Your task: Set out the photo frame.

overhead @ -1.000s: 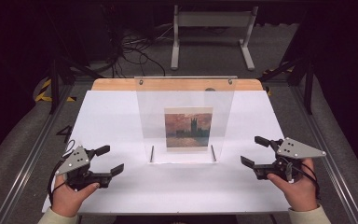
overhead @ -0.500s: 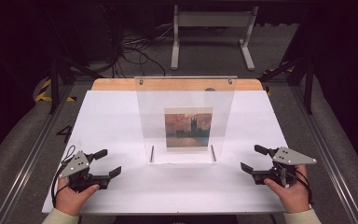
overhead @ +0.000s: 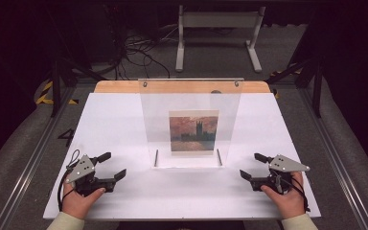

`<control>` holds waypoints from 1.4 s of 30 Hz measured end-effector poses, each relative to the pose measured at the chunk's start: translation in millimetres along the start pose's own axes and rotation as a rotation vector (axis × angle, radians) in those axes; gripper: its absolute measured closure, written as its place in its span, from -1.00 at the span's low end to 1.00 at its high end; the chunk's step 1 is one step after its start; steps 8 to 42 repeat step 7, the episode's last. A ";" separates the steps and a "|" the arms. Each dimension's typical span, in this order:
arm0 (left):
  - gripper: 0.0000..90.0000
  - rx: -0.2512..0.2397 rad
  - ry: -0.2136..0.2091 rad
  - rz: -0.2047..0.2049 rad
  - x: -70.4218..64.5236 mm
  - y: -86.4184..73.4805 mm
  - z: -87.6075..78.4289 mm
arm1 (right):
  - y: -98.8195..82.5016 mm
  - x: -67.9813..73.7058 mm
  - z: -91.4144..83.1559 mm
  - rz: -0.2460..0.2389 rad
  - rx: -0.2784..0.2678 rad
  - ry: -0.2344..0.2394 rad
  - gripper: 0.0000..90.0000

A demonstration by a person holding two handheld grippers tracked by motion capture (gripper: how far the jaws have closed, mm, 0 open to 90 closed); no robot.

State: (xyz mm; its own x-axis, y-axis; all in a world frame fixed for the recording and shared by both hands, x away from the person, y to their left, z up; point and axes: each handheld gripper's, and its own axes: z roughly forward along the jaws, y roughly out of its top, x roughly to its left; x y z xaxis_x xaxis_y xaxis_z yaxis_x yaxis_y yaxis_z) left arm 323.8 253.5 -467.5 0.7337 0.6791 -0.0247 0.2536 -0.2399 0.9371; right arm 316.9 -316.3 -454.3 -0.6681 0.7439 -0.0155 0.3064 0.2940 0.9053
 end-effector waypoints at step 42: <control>-0.69 0.034 -0.004 -0.012 -3.2 3.9 -0.7 | 0.2 -0.6 -1.9 0.013 -0.012 -0.003 -0.69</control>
